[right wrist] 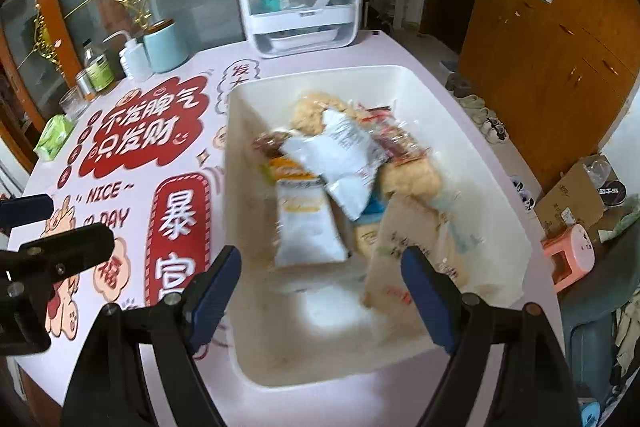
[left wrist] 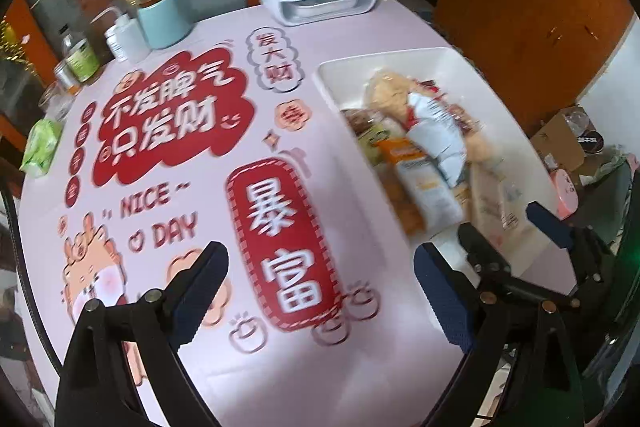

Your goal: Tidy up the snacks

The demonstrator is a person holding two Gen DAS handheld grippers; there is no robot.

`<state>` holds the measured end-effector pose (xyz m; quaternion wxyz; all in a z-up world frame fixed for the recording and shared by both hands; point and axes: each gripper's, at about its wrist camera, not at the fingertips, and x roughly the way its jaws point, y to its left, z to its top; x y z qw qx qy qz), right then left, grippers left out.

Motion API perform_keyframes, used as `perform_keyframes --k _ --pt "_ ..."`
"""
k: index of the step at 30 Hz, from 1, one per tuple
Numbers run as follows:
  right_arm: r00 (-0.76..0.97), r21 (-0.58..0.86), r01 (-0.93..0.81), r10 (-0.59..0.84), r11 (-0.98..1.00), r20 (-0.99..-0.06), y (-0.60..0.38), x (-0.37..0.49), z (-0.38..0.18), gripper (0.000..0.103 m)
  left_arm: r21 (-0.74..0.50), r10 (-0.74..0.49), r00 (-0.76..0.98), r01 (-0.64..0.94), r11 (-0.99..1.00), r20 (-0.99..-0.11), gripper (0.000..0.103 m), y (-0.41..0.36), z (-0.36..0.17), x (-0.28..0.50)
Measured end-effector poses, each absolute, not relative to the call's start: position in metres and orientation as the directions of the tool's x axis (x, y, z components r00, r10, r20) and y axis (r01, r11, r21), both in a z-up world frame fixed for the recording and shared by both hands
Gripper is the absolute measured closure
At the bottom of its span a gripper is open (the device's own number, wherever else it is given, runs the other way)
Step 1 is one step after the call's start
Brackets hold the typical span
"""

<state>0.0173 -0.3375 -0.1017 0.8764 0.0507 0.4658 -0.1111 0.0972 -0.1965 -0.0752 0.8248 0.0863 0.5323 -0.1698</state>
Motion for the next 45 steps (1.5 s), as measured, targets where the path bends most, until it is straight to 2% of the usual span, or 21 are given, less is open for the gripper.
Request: perform_keyframes --k 10,22,30,45 --pt "0.541 0.048 0.177 -0.056 0.983 -0.839 -0.275 0.008 -0.083 0.02 -0.025 -0.139 0.394 0.28 0.96 -0.908 0.01 -0.107 -0.065 0.073" --pt "0.568 0.129 0.076 0.063 0.989 -0.82 -0.21 -0.017 -0.031 0.02 -0.017 -0.081 0.484 0.136 0.991 -0.871 0.01 -0.026 -0.026 0.028" --pt "0.583 0.15 0.072 0.08 0.986 -0.809 -0.194 -0.026 -0.017 0.02 -0.027 -0.05 0.504 0.053 0.998 -0.862 0.01 -0.001 -0.016 0.01" --pt "0.604 0.151 0.064 0.082 0.986 -0.793 -0.181 -0.03 -0.007 0.02 0.016 0.006 0.545 0.014 1.0 -0.838 0.01 0.009 -0.003 0.002"
